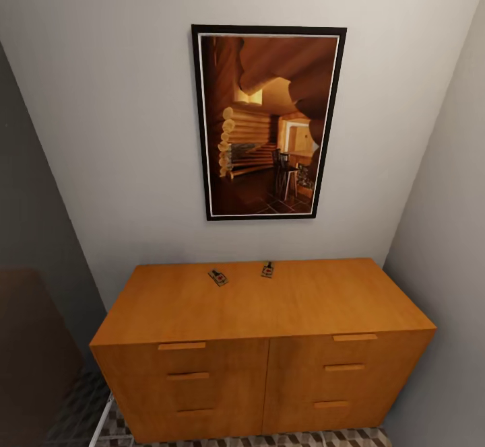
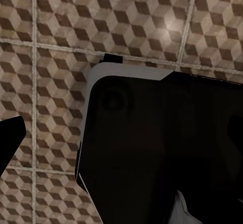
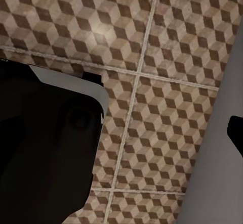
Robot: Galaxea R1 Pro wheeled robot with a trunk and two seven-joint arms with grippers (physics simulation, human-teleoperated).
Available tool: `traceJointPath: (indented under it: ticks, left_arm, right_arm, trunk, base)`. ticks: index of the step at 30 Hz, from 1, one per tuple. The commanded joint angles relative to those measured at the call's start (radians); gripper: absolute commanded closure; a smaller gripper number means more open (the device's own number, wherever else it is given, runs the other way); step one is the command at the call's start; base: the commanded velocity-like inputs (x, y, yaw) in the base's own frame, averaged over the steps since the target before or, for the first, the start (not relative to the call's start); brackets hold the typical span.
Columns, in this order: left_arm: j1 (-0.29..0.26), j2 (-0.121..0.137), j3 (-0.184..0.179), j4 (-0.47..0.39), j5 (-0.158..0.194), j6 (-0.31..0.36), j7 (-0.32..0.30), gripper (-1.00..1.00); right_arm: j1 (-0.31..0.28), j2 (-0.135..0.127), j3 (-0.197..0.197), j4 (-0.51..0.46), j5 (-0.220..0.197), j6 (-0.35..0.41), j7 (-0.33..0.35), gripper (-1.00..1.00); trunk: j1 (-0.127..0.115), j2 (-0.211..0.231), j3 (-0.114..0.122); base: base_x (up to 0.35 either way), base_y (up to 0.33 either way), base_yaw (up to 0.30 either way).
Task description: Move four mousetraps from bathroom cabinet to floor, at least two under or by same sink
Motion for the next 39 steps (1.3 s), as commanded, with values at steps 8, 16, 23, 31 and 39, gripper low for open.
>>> traceJointPath:
  ticks: [8,16,23,31,39]
  left_arm:
    - [-0.001,0.003,-0.006,0.0,0.01,-0.001,0.002,-1.0]
    - [-0.001,0.004,-0.007,-0.003,0.008,0.003,0.004,-1.0]
    - [-0.001,0.011,-0.008,-0.014,0.003,0.017,-0.003,-1.0]
    - [-0.003,0.033,-0.009,-0.151,-0.001,0.116,-0.005,-1.0]
    - [-0.003,0.038,-0.009,-0.375,-0.004,0.298,-0.004,-1.0]
  right_arm:
    - [-0.001,0.001,-0.01,0.003,0.009,-0.004,-0.005,-1.0]
    - [-0.001,0.003,-0.011,0.002,0.008,-0.003,-0.005,-1.0]
    - [-0.002,0.003,-0.014,-0.012,0.01,0.003,-0.001,-1.0]
    - [-0.002,0.0,-0.016,-0.186,0.003,0.085,0.005,-1.0]
    - [-0.001,0.001,-0.022,-0.422,-0.004,0.277,0.103,-1.0]
  trunk:
    - [0.001,-0.002,-0.002]
    - [0.001,-0.002,-0.002]
    - [0.001,-0.002,-0.002]
    - [0.001,-0.002,-0.002]
    - [0.001,-0.002,-0.002]
  base:
    - [0.0,0.0,0.0]
    - [0.0,0.0,0.0]
    - [0.0,0.0,0.0]
    - [0.0,0.0,0.0]
    - [0.0,0.0,0.0]
